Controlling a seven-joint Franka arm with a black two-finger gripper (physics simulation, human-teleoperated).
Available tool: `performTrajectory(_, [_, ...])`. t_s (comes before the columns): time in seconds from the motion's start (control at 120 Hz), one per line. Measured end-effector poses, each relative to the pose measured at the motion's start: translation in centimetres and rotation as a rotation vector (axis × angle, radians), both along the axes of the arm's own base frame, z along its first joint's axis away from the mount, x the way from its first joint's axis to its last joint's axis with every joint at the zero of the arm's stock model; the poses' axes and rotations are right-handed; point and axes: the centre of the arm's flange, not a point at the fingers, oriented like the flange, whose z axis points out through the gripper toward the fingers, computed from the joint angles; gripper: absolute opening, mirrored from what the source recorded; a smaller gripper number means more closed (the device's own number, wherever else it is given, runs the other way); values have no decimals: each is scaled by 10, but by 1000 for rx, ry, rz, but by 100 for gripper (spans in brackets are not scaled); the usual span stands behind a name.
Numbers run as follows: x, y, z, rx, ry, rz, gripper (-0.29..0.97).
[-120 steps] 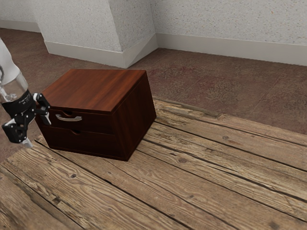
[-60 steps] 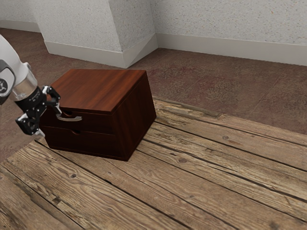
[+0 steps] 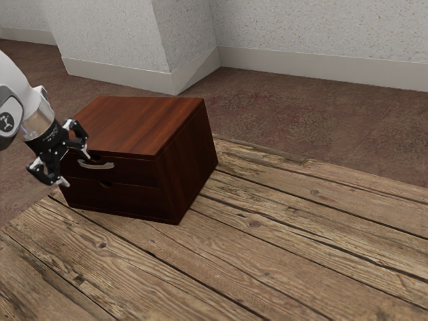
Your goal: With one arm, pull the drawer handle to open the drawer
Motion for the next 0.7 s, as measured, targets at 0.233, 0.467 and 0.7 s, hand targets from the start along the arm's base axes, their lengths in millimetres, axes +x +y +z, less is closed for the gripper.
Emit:
performTrajectory(0.233, [3,2,-6,1,9,-17,40])
performTrajectory(0.467, [7,5,-13,2,19,-27,37])
performTrajectory(0.7, [13,7,-13,10,8,-34,36])
